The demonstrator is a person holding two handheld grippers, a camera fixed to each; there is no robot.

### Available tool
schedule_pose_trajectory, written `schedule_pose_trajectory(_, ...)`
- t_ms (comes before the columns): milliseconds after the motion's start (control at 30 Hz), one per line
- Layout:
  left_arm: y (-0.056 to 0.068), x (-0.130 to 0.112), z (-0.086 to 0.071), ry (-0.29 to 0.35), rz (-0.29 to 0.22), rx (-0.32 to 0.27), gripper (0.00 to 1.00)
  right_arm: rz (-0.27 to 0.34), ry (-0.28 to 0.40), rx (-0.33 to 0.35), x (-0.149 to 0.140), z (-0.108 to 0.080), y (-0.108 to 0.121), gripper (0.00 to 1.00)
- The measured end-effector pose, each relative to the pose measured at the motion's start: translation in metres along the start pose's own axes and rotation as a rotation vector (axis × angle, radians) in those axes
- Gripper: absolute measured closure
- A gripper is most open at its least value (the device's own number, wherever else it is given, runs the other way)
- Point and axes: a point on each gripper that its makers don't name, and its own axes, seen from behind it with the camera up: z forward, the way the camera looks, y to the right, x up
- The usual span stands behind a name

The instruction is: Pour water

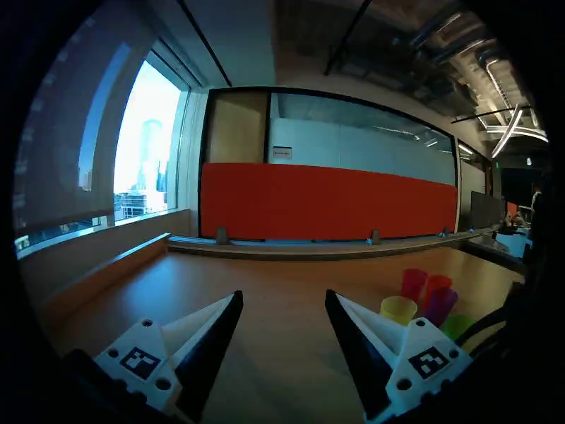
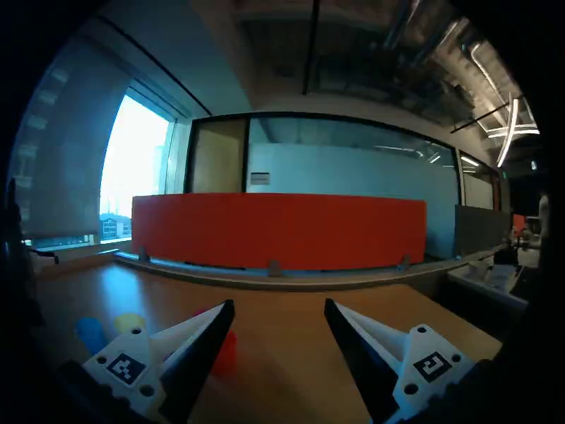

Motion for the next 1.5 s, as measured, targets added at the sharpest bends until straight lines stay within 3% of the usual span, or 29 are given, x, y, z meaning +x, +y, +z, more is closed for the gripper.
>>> schedule_pose_trajectory(267,0.002,-0.003,0.003,0.014,0.016,0.026,0.14,-0.037,0.036,-0.019,0.011,0.007,-0.004,0.01)
schedule_pose_trajectory(500,0.004,-0.002,0.002,0.049,0.045,0.051,0.14,-0.001,0.022,-0.027,0.006,0.008,-0.003,0.01)
schedule_pose_trajectory(800,0.010,-0.007,0.000,0.080,0.031,0.050,0.14,0.056,0.017,-0.037,0.003,0.001,0.001,0.01)
schedule_pose_trajectory(1167,0.018,-0.027,0.001,0.089,0.056,0.059,0.14,0.046,0.004,-0.052,-0.001,-0.007,0.010,0.01)
schedule_pose_trajectory(1500,0.022,-0.032,0.004,0.120,0.029,0.056,0.14,0.043,-0.006,-0.051,-0.003,-0.007,0.009,0.01)
